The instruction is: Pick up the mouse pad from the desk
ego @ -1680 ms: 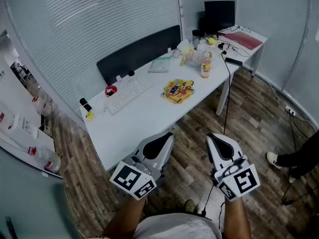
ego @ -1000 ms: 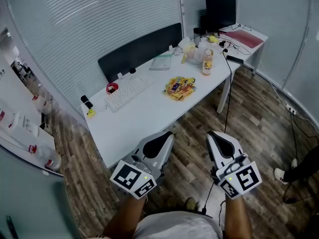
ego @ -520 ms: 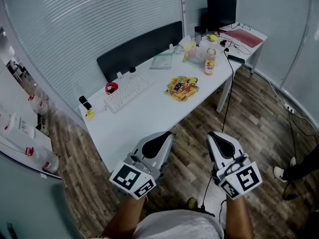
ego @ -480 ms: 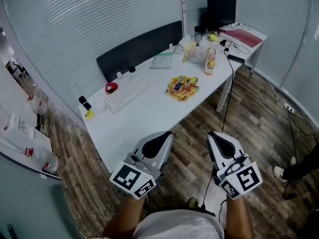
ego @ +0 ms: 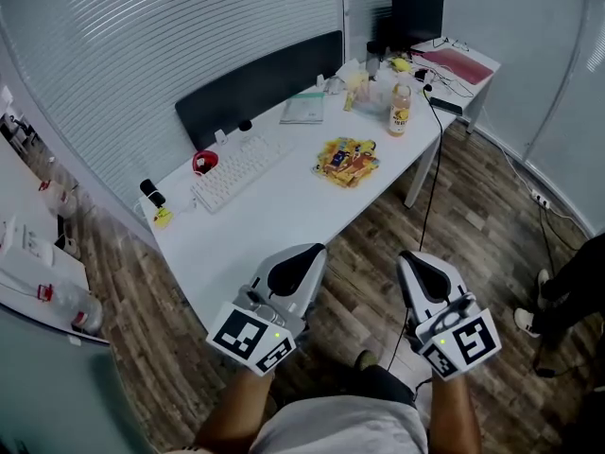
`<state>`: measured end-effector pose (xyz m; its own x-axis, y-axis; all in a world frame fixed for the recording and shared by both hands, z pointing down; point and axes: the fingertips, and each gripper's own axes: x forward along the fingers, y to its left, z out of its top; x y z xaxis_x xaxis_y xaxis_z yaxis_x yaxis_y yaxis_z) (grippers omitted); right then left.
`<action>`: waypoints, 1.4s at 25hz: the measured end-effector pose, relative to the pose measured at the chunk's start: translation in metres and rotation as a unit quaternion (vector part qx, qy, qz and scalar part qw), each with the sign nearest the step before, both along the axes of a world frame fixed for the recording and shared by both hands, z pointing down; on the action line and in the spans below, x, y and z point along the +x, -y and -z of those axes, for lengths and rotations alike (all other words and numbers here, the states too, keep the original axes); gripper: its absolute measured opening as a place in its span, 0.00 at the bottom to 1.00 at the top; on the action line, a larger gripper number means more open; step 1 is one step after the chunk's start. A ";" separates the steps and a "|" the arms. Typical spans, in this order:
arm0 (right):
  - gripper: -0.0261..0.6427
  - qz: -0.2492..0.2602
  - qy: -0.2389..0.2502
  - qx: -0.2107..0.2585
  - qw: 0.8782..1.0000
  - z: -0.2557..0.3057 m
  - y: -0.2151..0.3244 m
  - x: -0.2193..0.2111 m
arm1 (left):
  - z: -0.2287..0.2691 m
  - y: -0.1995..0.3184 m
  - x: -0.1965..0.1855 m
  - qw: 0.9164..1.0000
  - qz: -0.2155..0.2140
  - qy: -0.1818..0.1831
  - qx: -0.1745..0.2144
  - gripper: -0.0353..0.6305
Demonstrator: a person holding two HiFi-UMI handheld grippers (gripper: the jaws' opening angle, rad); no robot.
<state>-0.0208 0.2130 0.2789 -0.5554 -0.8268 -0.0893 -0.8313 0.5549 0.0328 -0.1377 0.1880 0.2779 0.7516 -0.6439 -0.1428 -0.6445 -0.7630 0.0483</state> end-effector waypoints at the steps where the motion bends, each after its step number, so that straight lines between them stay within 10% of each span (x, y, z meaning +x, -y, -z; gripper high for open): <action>1: 0.06 -0.001 0.000 0.000 1.000 0.000 0.001 0.000 | 0.000 0.002 -0.001 1.000 0.000 0.000 -0.001 0.08; 35: 0.06 0.039 0.000 -0.015 0.999 -0.019 0.204 0.103 | -0.021 0.190 0.071 0.994 0.086 0.046 -0.047 0.08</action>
